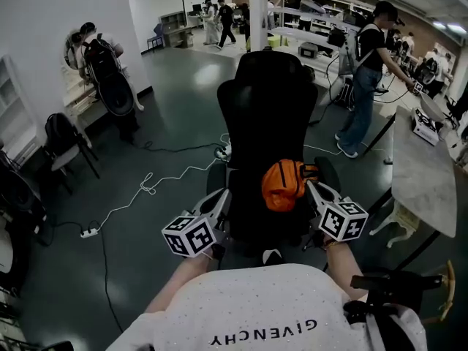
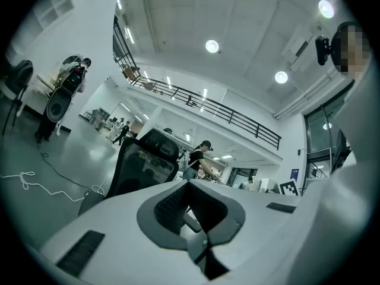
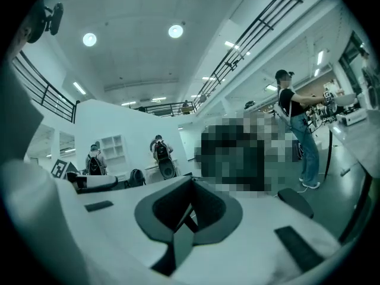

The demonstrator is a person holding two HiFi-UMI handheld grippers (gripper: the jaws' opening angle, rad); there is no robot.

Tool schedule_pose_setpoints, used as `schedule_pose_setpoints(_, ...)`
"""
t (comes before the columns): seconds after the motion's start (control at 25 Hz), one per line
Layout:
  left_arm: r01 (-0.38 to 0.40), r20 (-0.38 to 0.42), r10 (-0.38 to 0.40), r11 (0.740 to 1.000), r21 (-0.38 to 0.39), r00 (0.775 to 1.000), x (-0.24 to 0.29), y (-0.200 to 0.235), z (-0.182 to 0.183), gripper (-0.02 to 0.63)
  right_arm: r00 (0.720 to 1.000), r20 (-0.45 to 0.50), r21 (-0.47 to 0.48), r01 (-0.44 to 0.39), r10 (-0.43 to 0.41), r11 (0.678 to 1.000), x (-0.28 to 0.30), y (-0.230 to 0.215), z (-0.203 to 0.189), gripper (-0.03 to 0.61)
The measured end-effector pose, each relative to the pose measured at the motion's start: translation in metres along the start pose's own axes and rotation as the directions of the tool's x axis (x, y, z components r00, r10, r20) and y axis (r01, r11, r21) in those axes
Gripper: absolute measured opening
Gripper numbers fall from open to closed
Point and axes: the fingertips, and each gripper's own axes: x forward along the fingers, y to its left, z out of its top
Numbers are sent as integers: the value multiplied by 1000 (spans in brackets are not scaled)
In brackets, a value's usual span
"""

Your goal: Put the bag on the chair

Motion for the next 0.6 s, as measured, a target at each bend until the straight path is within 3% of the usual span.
schedule_pose_setpoints(0.6, -25, 13, 26, 999, -29, 1000, -30, -15, -22, 2, 997, -71, -23, 40, -42, 999, -35, 0, -30, -1)
